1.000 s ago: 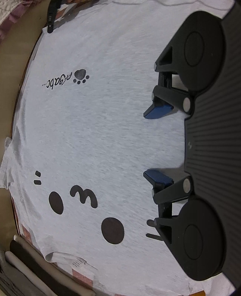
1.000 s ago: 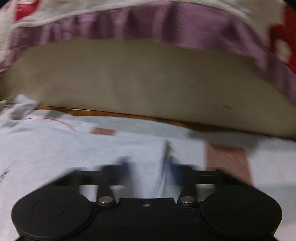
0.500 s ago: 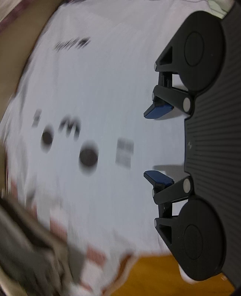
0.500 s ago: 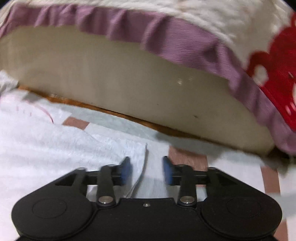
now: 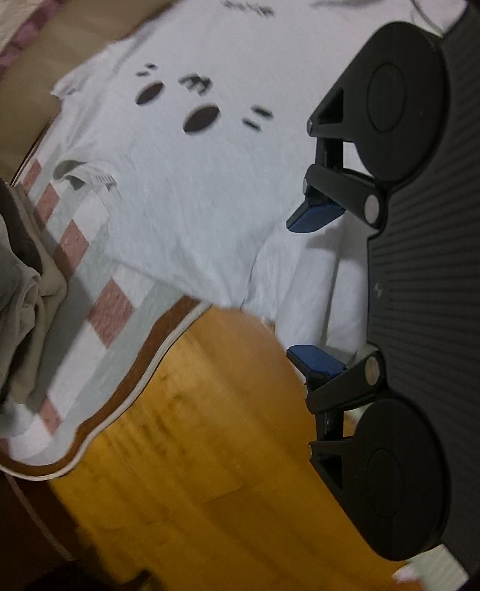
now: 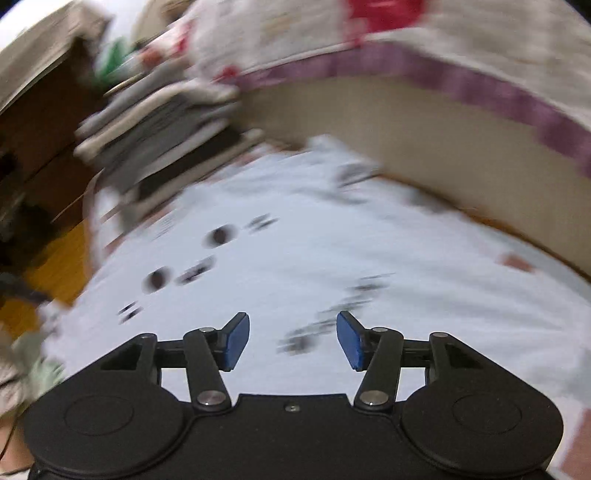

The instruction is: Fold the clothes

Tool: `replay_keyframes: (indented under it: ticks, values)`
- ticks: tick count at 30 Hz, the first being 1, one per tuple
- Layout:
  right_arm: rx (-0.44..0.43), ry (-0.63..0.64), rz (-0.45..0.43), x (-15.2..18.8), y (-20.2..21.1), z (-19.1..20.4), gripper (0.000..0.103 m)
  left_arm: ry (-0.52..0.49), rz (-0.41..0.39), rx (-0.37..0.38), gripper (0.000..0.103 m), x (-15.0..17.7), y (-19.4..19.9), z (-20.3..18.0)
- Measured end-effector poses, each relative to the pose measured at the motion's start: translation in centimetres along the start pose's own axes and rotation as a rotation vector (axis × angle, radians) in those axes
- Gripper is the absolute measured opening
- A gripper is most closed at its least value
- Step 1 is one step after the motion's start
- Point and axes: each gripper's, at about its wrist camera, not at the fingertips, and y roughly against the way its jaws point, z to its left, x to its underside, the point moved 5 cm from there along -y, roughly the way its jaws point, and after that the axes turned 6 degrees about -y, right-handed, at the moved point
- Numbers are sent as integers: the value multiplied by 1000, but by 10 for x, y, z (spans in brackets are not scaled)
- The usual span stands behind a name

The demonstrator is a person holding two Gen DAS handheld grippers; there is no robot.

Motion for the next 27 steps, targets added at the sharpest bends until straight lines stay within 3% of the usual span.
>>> replay_keyframes:
  ticks: [3, 10, 13, 17, 19, 22, 25, 27]
  values:
    - [-36, 51, 38, 10, -14, 34, 58, 11, -23, -45, 67, 0, -5, 10]
    - [-147, 123, 132, 30, -48, 104, 58, 95, 24, 38, 67, -4, -19, 26]
    - [-232, 144, 181, 42, -59, 143, 58, 130, 74, 100, 72, 1, -29, 25]
    - [-372, 218, 246, 57, -77, 202, 58, 158, 119, 128, 73, -2, -44, 28]
    - [-439, 295, 278, 66, -84, 233, 58, 156, 167, 172, 73, -1, -52, 28]
    - [-453, 468, 299, 82, -93, 267, 58, 165, 284, 290, 73, 7, -70, 24]
    - [-383, 644, 281, 98, -107, 290, 57, 126, 296, 317, 63, 9, -74, 17]
    - [-317, 722, 261, 105, -116, 298, 54, 91, 246, 359, 26, 4, -68, 13]
